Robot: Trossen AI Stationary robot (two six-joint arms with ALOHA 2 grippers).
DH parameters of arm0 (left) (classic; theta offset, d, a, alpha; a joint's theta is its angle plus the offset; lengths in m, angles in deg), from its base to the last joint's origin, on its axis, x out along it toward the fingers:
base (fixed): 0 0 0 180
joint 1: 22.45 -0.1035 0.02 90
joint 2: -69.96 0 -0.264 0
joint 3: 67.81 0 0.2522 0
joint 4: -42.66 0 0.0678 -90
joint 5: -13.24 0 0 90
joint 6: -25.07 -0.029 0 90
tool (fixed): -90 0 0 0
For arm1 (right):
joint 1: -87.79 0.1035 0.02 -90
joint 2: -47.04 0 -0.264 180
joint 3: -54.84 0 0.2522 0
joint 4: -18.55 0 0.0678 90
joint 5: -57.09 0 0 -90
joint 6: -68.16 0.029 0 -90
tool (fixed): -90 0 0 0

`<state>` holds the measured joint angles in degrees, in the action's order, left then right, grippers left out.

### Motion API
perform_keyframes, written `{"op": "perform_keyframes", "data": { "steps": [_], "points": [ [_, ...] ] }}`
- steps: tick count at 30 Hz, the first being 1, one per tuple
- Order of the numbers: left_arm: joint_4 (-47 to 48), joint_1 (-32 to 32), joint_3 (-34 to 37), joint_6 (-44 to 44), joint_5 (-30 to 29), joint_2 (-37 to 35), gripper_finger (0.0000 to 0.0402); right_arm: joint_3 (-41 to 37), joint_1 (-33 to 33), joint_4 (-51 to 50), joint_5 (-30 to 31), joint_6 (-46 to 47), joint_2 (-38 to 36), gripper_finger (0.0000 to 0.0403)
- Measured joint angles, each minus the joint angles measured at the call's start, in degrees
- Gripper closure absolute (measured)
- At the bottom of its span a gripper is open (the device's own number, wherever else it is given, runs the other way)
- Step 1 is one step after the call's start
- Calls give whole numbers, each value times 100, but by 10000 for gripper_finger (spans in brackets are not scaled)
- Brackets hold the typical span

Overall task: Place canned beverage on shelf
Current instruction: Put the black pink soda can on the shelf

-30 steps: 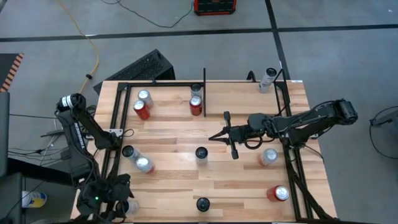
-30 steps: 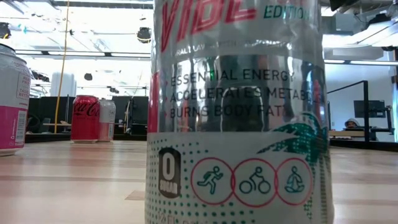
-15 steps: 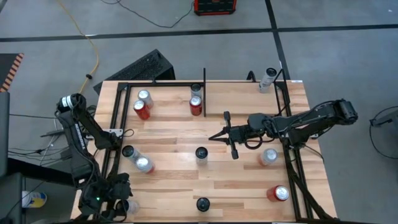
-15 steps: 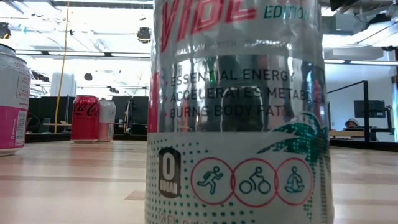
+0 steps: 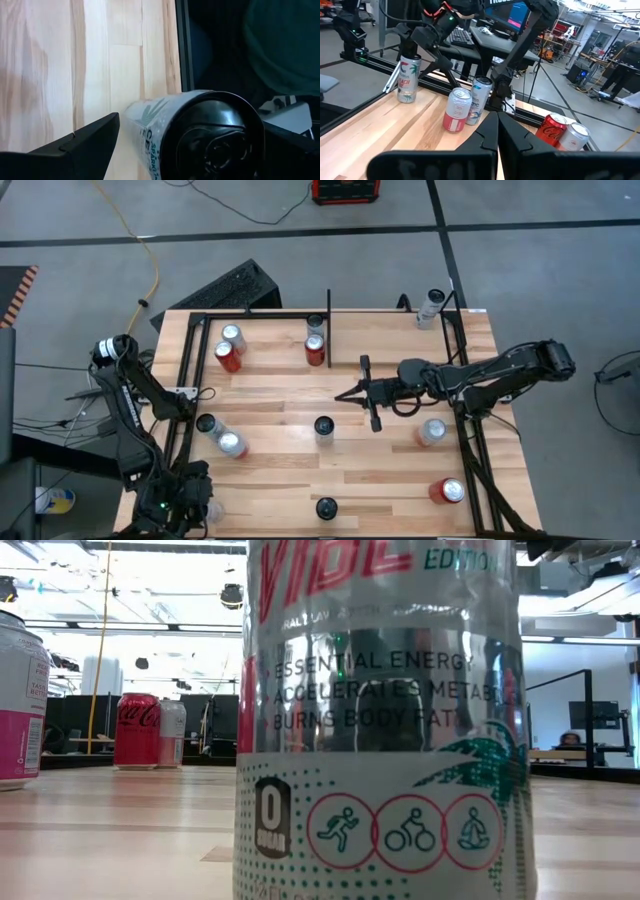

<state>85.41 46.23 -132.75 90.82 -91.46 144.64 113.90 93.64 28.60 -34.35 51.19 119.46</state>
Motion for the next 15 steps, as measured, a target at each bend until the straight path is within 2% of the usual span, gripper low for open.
{"op": "perform_keyframes", "data": {
  "steps": [11, 15],
  "points": [
    [399, -2, 0, 186, -159, 0, 30, 1, 0, -9, -1, 0, 0, 376],
    [391, 0, 0, 92, -157, -2, 52, 0, 11, -15, -1, 0, 0, 376]
  ]
}}
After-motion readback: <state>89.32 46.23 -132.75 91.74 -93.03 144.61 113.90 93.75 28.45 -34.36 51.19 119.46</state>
